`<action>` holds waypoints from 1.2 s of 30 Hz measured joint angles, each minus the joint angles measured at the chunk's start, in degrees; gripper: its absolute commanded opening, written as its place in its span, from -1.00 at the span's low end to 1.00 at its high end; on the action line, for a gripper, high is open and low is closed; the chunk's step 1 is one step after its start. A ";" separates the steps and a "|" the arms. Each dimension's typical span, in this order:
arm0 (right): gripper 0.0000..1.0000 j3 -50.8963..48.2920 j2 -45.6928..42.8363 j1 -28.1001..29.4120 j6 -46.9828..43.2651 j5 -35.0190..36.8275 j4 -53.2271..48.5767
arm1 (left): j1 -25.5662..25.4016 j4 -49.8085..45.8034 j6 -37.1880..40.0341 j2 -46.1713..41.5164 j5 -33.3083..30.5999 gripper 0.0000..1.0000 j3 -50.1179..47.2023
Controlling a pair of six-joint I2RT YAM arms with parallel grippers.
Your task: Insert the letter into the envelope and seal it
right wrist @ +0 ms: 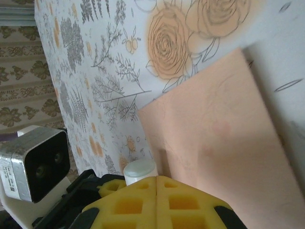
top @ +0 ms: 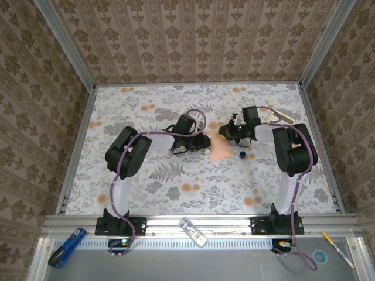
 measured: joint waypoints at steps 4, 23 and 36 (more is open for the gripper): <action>-1.00 -1.46 1.29 1.20 1.01 -0.28 1.95 | 0.00 0.00 0.00 0.00 0.00 -1.00 0.00; -1.00 -7.80 2.60 0.96 3.87 -3.43 13.03 | 0.02 -0.04 0.59 0.00 0.00 -1.00 0.00; -1.00 -5.60 -4.92 0.59 5.79 -1.31 7.78 | 0.02 -0.63 0.85 0.00 0.02 -1.00 0.28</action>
